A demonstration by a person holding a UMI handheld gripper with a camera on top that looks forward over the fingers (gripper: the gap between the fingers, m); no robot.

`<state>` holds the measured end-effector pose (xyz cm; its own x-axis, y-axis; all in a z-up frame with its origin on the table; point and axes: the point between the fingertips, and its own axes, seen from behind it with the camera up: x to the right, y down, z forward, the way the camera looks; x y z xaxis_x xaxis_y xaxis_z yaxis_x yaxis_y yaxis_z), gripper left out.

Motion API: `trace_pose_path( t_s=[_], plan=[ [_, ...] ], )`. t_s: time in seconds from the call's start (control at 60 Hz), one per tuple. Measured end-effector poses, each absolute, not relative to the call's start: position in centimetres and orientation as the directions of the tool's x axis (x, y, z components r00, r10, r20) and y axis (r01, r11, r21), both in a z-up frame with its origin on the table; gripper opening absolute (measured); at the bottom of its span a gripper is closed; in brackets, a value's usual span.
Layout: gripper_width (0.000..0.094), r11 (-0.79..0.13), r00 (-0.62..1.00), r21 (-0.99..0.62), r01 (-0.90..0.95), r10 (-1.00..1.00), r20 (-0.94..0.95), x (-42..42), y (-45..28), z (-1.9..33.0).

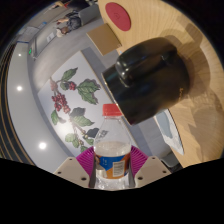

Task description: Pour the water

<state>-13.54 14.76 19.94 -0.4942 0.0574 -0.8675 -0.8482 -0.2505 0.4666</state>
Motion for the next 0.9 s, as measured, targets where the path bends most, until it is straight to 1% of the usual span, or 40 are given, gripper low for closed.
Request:
trace_pose_path(
  t_s=[0.067,0.1,0.117,0.133,0.2,0.217,0.233,0.25,0.333,0.35,0.367,0.4,0.433,0.467,0.5,0.517,0.533,0.55,0.567,0.583,0.6,0.617,0.633,0.65,0.683,0.7,0.733,0.75,0.767,0.783,0.8,0.817,0.833,0.867,0.9],
  plan=[
    [0.0456,-0.259,-0.57,0.546,-0.797,0.023,-0.821,-13.8,14.4,20.1],
    [0.0456,-0.272,-0.596,0.571,-0.775,0.014,-0.803,-13.3,14.1,18.9],
    [0.0457,-0.248,-0.592,0.571,-0.783,0.013,-0.806,-13.6,14.6,19.8],
    [0.0456,-0.241,-0.593,0.573,-0.784,0.013,-0.805,-13.5,14.6,19.7],
    [0.0459,-0.238,-0.596,0.577,-0.782,0.014,-0.803,-13.5,13.7,20.0],
    [0.0459,-0.238,-0.597,0.576,-0.782,0.015,-0.802,-13.2,14.6,19.6],
    [0.0458,-0.26,-0.604,0.578,-0.773,0.023,-0.797,-12.4,14.2,17.9],
    [0.0459,-0.235,-0.601,0.581,-0.779,0.013,-0.799,-13.2,14.5,19.8],
    [0.0456,-0.241,-0.585,0.569,-0.787,-0.002,-0.811,-13.4,14.7,19.7],
    [0.0455,-0.266,-0.579,0.557,-0.787,0.006,-0.815,-13.1,13.3,18.0],
    [0.0456,-0.272,-0.561,0.538,-0.798,0.006,-0.828,-12.8,13.6,18.1],
    [0.0455,-0.28,-0.49,0.465,-0.84,0.022,-0.871,-13.0,14.7,19.0],
    [0.0458,-0.298,-0.406,0.369,-0.88,0.069,-0.911,-13.6,13.0,20.1],
    [0.0455,-0.304,-0.285,0.235,-0.923,0.134,-0.949,-13.4,12.9,21.7],
    [0.0457,-0.292,-0.145,0.082,-0.953,0.203,-0.968,-12.7,13.4,23.0],
    [0.0456,-0.277,-0.084,0.017,-0.961,0.232,-0.969,-12.7,11.3,23.7],
    [0.0455,-0.251,-0.006,-0.06,-0.966,0.254,-0.967,-12.0,13.0,25.0],
    [0.0481,-0.224,0.069,-0.136,-0.965,0.282,-0.957,-11.2,13.2,26.0],
    [0.0483,-0.189,0.148,-0.213,-0.959,0.308,-0.94,-10.3,13.1,27.0],
    [0.0457,-0.147,0.23,-0.291,-0.945,0.331,-0.915,-9.3,13.0,27.9],
    [0.0457,-0.101,0.311,-0.367,-0.925,0.355,-0.882,-8.1,11.6,28.6],
    [0.0457,-0.047,0.389,-0.434,-0.9,0.365,-0.846,-7.5,10.4,30.0],
    [0.0455,0.014,0.475,-0.505,-0.863,0.361,-0.802,-5.9,10.5,30.8],
    [0.0442,0.075,0.546,-0.558,-0.826,0.346,-0.763,-5.5,11.6,32.5],
    [0.0441,0.169,0.678,-0.663,-0.73,0.307,-0.668,-2.5,11.5,33.7],
    [0.0441,0.204,0.738,-0.714,-0.67,0.291,-0.609,0.0,10.3,33.4],
    [0.0436,0.27,0.829,-0.786,-0.557,0.24,-0.505,2.8,10.3,34.2],
    [0.0435,0.3,0.862,-0.809,-0.506,0.219,-0.458,4.4,10.2,33.8],
    [0.0434,0.316,0.891,-0.833,-0.454,0.182,-0.416,4.8,10.8,34.6],
    [0.0435,0.327,0.915,-0.855,-0.402,0.147,-0.374,6.0,11.0,34.4],
    [0.0423,0.334,0.936,-0.874,-0.353,0.119,-0.332,8.4,11.2,33.1],
    [0.0423,0.332,0.95,-0.891,-0.31,0.078,-0.302,8.5,11.8,33.7],
    [0.0423,0.329,0.963,-0.906,-0.267,0.055,-0.264,10.4,11.9,32.3],
    [0.0422,0.304,0.981,-0.935,-0.185,0.005,-0.192,12.0,12.9,31.0],
    [0.0422,0.273,0.992,-0.956,-0.111,-0.026,-0.122,14.7,14.3,28.4]
  ],
)
